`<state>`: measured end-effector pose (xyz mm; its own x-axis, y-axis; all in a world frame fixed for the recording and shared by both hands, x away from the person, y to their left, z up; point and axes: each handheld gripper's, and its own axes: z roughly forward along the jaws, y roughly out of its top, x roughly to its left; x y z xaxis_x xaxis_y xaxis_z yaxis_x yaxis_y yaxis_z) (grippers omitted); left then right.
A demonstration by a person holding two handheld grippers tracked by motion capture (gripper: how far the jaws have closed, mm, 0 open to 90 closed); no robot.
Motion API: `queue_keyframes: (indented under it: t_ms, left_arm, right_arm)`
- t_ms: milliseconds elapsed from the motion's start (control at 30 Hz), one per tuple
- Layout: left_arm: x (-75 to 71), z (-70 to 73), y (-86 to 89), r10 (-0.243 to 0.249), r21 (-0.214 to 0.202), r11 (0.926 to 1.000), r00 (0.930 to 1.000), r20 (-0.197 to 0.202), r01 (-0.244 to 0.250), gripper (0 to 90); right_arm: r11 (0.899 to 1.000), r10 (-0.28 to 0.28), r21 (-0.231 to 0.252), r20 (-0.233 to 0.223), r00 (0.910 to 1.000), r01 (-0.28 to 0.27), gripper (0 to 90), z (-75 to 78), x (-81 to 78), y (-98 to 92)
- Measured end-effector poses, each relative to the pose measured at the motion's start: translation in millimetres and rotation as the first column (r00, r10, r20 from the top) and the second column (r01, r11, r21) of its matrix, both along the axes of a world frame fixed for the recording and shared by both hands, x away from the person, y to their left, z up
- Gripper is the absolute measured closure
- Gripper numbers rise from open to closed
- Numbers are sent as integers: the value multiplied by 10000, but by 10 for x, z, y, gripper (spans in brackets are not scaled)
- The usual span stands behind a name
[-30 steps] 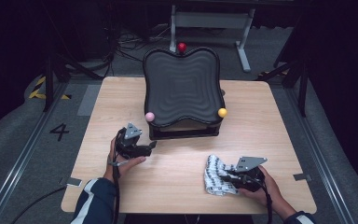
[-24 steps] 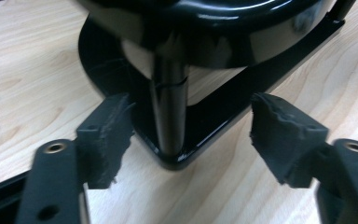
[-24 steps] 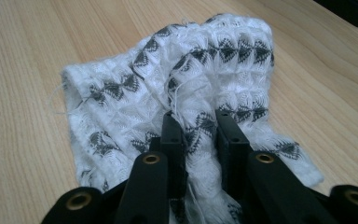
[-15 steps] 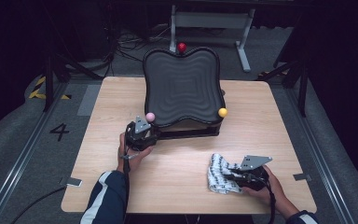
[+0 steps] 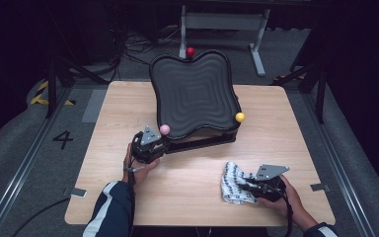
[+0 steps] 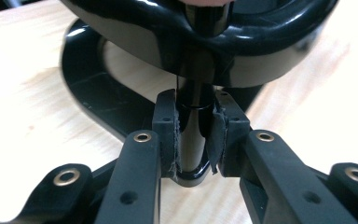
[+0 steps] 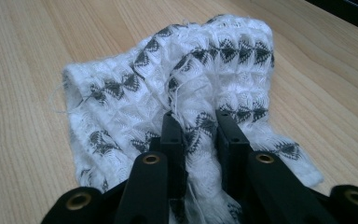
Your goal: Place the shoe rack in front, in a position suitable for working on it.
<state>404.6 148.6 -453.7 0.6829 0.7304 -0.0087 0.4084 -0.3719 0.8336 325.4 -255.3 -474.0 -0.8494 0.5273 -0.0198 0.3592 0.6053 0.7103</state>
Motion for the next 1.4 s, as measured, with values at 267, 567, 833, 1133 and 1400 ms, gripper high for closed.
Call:
queue_keyframes:
  t_ms: [267,567,833,1133,1400]
  left_arm:
    - [-187,16,-41,-609,59,9981,9981,-110,610,740]
    - [-407,14,-159,-912,72,9958,9958,-36,912,741]
    - [-677,20,-260,-1467,25,9892,9891,-160,1468,743]
    - [-880,30,-259,-1927,-46,9813,9808,-288,1926,742]
    - [-1005,33,-125,-1876,-330,9819,9815,-375,1864,726]
  right_arm:
    - [10000,-83,13,25,10000,83,765,-3,2,-28]
    - [9998,-197,-2,56,9998,197,765,-3,9,-74]
    - [9996,-292,-62,106,9995,293,766,1,47,-93]
    - [9995,-305,-124,160,9994,307,766,2,61,-95]
    - [9993,-342,-123,193,9992,344,766,2,72,-93]
